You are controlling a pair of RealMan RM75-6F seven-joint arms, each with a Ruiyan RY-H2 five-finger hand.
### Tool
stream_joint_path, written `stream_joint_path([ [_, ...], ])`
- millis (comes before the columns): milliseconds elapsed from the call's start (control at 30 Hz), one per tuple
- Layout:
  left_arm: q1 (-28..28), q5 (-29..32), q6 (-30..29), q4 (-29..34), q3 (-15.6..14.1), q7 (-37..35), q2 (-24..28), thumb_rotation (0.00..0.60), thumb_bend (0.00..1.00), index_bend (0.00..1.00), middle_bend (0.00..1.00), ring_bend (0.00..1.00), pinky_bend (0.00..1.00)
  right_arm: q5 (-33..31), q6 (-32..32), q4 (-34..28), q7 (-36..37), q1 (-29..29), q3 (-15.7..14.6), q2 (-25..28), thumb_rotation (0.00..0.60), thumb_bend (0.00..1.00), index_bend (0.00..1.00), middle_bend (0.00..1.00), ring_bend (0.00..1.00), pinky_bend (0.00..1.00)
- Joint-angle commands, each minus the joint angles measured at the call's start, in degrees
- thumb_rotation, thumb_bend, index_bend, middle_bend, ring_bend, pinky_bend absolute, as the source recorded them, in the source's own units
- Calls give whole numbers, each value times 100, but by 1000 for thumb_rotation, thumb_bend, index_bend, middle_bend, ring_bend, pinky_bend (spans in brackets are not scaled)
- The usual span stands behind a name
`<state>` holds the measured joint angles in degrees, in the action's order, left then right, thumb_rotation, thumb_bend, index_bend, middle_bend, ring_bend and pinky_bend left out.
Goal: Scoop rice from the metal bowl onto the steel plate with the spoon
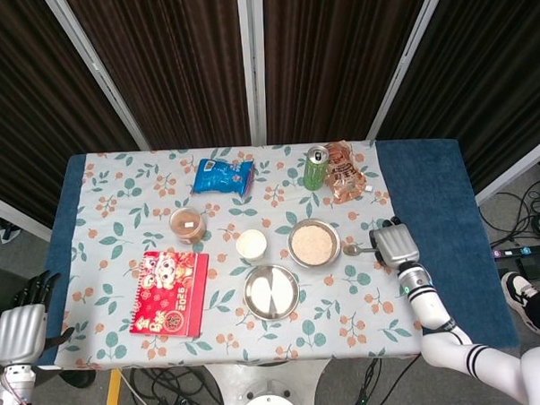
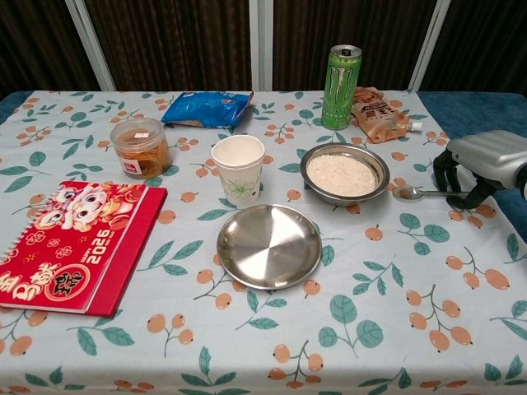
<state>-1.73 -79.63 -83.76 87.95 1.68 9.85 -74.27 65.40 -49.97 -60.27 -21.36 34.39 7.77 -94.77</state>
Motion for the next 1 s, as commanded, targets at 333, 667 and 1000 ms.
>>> stream_joint_path([
  [333, 2, -46, -37, -16, 12, -36, 0, 600, 73, 182, 192, 119, 219, 155, 190, -1862, -612, 283, 42, 1798, 600, 327, 629, 600, 293, 209],
  [667, 23, -32, -49, -59, 13, -78, -22, 600, 73, 181, 193, 120, 219, -612, 927, -2414, -1564, 1175, 162, 2073, 600, 327, 635, 605, 296, 192],
  [1000, 64, 8, -45, -151, 7, -196, -55, 600, 73, 182, 193, 119, 219, -1649, 1209, -1832, -2873, 2160, -291, 1270, 600, 332, 638, 605, 296, 130],
])
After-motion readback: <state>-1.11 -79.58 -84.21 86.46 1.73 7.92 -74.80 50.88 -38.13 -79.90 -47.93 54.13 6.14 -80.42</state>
